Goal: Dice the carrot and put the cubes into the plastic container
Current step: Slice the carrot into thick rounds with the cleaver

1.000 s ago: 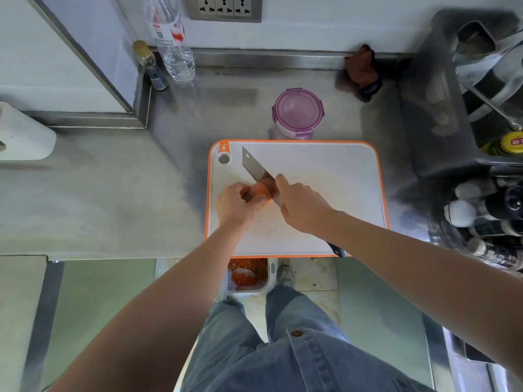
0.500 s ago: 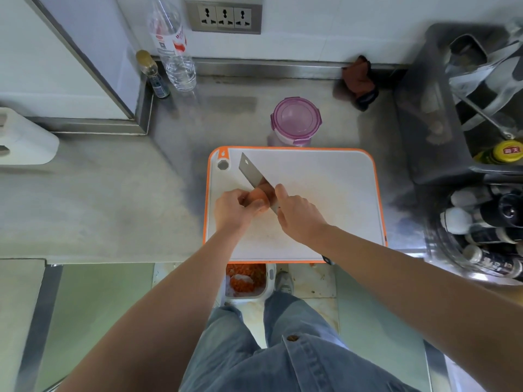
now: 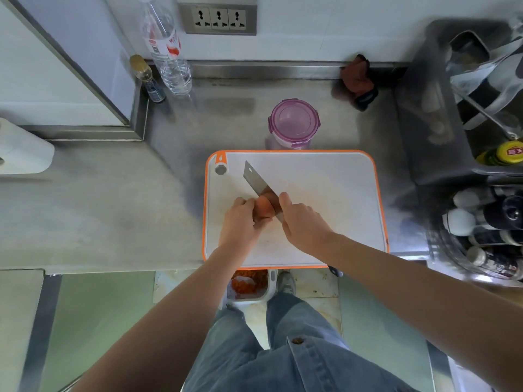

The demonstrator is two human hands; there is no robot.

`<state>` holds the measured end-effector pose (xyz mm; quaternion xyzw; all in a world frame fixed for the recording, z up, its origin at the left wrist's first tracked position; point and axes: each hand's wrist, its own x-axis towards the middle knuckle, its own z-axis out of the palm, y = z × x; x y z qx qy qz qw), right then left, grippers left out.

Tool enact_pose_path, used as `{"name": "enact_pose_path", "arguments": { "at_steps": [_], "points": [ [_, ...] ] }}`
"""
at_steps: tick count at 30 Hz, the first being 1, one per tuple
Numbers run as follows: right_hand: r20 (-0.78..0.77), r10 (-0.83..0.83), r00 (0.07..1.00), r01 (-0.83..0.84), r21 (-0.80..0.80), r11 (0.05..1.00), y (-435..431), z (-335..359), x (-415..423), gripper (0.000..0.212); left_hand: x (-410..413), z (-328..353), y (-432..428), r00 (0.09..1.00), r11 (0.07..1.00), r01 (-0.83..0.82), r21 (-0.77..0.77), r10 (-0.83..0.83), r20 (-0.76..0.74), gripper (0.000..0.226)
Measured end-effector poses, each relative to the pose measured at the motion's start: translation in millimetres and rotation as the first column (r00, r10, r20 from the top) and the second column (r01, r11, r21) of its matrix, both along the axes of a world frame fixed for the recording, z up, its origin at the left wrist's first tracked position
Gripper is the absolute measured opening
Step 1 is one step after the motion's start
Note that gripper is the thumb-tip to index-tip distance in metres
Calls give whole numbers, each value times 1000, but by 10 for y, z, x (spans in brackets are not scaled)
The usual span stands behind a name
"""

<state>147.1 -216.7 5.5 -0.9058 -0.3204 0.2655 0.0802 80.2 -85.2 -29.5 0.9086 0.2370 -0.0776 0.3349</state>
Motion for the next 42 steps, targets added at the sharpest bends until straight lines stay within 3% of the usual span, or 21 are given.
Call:
{"name": "enact_pose_path", "arguments": {
  "at_steps": [12,17,23,27,31,36,42],
  "points": [
    [-24,35,999,-35,-7,999,201,-152,33,28,58,-3,224,990,994,77,-73,-85,-111,44],
    [-47,-24,999,25,17,1000,226,-145,111,23,-7,-13,192,994,997,67,-42,-70,-81,48],
    [-9,-105,994,105,119,987,265,37,276,22,-56,-11,172,993,988,-101,-118,106,43,41],
    [10,-59,998,57,174,983,224,324,316,13,-48,-22,117,987,985,-148,-84,153,57,39],
    [13,3,1000,-4,104,995,157,545,221,13,-58,5,51,972,973,-211,-88,218,82,39],
    [11,42,999,-42,-23,999,104,595,74,32,-75,51,10,966,968,-237,-80,244,90,39],
    [4,59,998,-58,-70,996,-7,604,-5,22,-102,68,-3,965,968,-230,-99,240,107,38]
  ]
}}
